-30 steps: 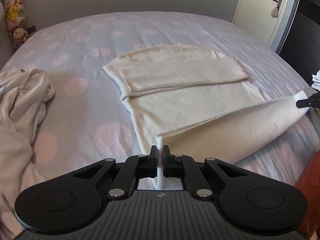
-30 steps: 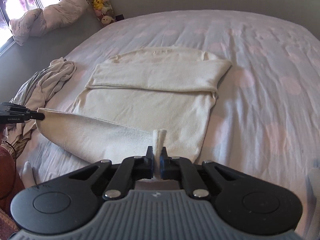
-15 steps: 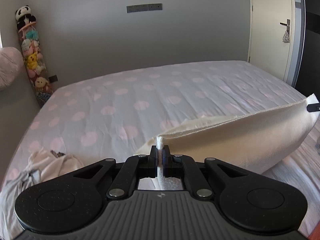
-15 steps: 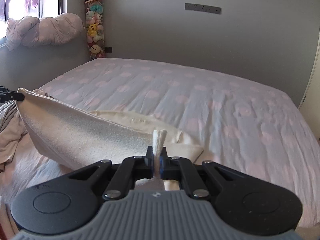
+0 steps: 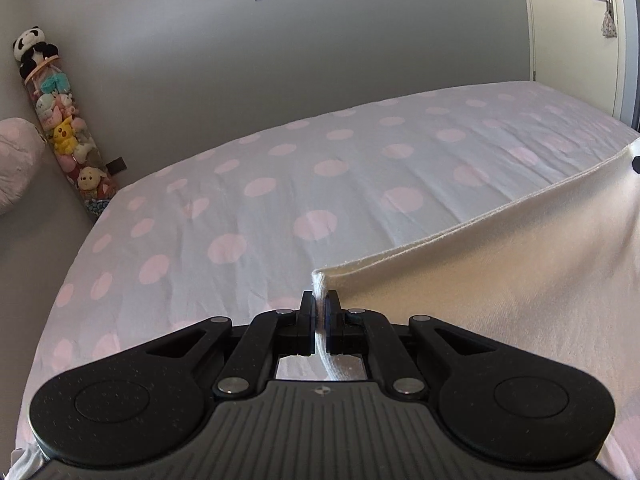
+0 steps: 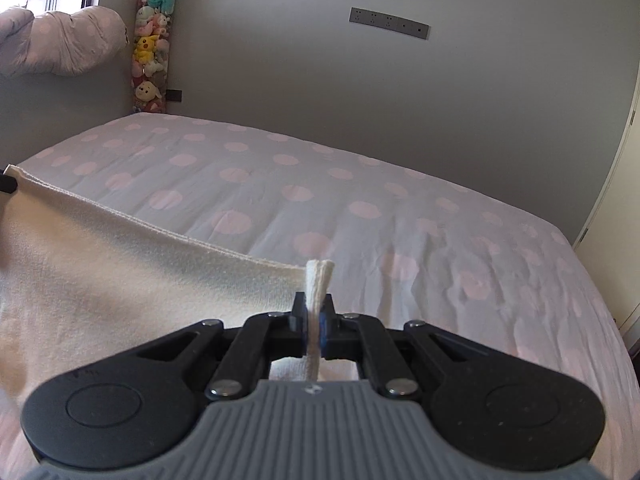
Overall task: Fold clothes
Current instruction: 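Lift the cream sweater hem high with both tools, folding it over, then lower both tools and open them, laying the folded sweater down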
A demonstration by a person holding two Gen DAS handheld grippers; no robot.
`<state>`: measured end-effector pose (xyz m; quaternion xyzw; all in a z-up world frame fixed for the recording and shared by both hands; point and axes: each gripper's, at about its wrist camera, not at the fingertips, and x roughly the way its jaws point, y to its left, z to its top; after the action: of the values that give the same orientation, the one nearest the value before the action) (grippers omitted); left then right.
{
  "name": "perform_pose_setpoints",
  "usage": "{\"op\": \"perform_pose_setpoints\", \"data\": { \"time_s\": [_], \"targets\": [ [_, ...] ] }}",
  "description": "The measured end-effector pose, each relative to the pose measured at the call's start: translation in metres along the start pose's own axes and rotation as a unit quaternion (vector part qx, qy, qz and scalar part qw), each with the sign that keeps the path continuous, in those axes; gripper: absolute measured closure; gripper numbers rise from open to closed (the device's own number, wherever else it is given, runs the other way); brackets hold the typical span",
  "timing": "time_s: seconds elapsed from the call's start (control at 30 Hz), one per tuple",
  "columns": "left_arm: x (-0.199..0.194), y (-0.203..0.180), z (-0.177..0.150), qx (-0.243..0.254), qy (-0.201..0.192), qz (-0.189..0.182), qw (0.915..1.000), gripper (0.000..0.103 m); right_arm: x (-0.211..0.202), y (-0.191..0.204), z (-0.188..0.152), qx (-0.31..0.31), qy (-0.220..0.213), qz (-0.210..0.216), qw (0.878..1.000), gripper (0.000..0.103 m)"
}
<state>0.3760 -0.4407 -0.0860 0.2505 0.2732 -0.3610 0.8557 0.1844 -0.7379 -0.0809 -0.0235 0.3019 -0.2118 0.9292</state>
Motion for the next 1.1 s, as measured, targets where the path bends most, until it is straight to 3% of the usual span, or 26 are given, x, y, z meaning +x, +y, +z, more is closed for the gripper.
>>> {"op": "perform_pose_setpoints", "data": {
  "time_s": [0.3,0.53,0.63,0.73,0.9,1.1],
  "targets": [
    [0.099,-0.008,-0.017,0.021,0.051,-0.006,0.9985,0.1,0.117,0.0,-0.025,-0.004,0.051,0.0,0.999,0.097],
    [0.134,-0.009,-0.028,0.004,0.068,-0.012,0.9976,0.1,0.165,0.002,-0.048,0.013,0.083,-0.001,0.996,0.096],
    [0.134,-0.008,-0.03,0.001,0.074,-0.005,0.9973,0.096,0.168,0.002,-0.048,0.023,0.09,-0.006,0.996,0.094],
    [0.121,-0.006,-0.031,0.005,0.073,0.005,0.9973,0.083,0.165,-0.001,-0.046,0.032,0.093,-0.019,0.995,0.084],
    [0.079,0.008,-0.038,-0.035,0.083,-0.02,0.9957,0.082,0.127,-0.015,-0.05,0.076,0.095,-0.014,0.992,0.083],
    [0.022,0.005,-0.065,-0.041,0.096,-0.067,0.9923,0.082,0.06,-0.015,-0.07,0.103,0.104,0.011,0.989,0.083]
  ]
}}
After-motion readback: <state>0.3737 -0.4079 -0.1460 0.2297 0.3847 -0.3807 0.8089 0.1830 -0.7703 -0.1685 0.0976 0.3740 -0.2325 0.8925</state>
